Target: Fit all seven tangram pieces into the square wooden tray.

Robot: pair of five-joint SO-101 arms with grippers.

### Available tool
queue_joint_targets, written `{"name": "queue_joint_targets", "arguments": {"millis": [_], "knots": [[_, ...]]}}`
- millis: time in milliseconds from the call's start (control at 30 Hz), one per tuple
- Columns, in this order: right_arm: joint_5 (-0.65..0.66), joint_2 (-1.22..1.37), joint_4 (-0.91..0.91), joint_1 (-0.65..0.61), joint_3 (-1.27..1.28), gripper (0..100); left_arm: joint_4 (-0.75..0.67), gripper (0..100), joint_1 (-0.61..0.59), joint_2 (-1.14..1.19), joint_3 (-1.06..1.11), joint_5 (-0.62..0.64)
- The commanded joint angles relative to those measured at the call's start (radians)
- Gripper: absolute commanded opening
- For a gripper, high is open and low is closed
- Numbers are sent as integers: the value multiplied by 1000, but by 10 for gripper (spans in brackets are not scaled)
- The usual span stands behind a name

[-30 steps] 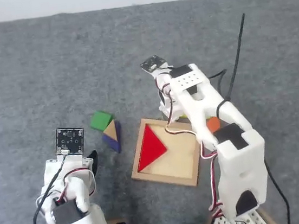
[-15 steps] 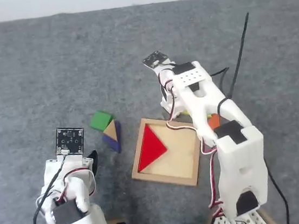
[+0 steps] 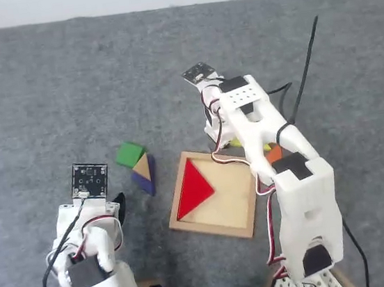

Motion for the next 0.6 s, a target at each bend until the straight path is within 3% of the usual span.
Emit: {"name": "queue_joint_targets", "arguments": {"millis": [0, 267, 567], "knots": [[-18, 21, -15, 2, -52, 296, -3, 281, 0, 5, -7, -11], [-44, 13, -8, 5, -54, 295, -3, 281, 0, 5, -7, -11], [-40, -110, 127, -2, -112, 295, -3, 281, 0, 5, -7, -11]]}}
